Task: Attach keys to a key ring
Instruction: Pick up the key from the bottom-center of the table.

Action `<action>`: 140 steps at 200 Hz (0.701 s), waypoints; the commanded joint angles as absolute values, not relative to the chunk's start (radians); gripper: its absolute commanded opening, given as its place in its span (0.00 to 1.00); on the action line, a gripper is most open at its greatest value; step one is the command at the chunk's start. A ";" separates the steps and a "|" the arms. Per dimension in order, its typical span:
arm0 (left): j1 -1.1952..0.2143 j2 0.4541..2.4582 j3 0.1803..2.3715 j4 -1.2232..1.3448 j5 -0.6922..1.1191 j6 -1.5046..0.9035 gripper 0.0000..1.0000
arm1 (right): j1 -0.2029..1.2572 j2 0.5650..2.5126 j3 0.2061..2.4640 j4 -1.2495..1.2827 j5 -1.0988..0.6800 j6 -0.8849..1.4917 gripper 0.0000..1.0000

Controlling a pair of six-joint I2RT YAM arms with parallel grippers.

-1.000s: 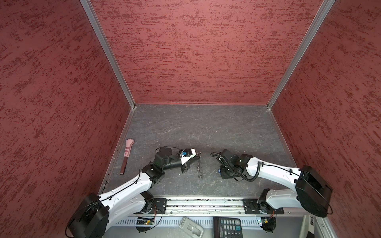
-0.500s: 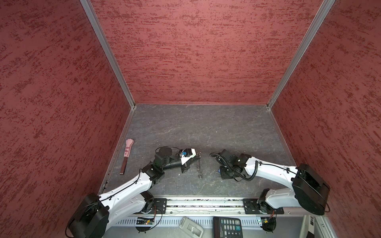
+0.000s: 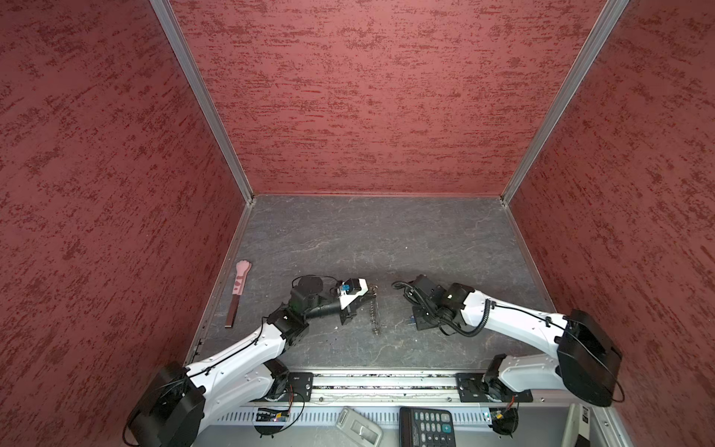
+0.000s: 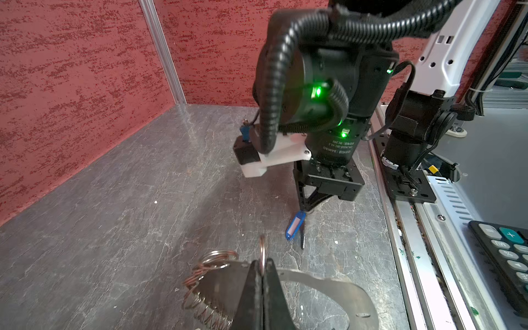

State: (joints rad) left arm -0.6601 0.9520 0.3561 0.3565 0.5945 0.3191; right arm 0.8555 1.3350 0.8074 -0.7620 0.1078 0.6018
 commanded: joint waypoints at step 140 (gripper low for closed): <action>-0.698 1.013 0.377 0.416 0.722 0.324 0.00 | 0.805 0.990 0.611 -0.015 -0.062 0.029 0.00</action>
